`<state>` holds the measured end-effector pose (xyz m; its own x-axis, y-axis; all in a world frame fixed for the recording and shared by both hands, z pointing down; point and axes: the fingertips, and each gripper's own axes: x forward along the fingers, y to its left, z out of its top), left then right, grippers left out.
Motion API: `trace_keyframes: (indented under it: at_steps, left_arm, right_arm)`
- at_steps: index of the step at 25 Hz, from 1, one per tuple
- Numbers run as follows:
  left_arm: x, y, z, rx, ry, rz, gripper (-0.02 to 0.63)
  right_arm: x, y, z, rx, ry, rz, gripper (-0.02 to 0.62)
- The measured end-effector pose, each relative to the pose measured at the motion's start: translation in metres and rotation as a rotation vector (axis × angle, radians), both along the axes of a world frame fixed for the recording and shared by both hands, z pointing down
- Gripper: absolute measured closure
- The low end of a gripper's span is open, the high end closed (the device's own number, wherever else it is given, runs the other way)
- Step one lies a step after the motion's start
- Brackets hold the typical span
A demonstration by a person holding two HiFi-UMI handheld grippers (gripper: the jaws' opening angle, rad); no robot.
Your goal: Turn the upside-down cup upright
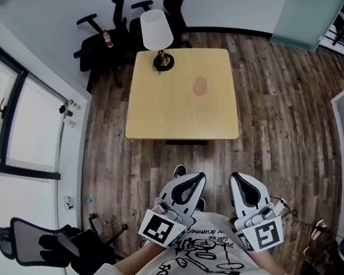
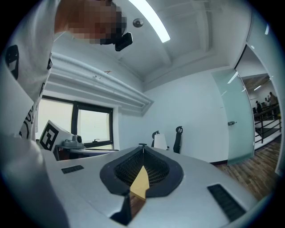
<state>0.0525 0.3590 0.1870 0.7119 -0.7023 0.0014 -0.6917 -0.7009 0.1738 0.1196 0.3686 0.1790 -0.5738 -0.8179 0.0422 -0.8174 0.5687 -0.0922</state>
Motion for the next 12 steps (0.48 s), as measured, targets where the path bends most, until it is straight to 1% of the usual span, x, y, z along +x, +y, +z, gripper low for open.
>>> trace_keyframes:
  at_steps: [3, 6, 12]
  left_arm:
    - [-0.006, -0.015, 0.005, -0.011, 0.01, -0.015, 0.598]
    - [-0.012, -0.036, 0.01, -0.002, 0.009, -0.018, 0.598]
    - [-0.03, -0.102, 0.003, 0.008, 0.029, -0.013, 0.598]
  right_arm:
    - [-0.003, -0.015, 0.003, 0.002, -0.001, -0.001, 0.571]
    - [-0.008, -0.036, 0.006, 0.008, 0.013, -0.002, 0.571]
    - [-0.023, -0.099, -0.003, 0.032, 0.05, 0.012, 0.571]
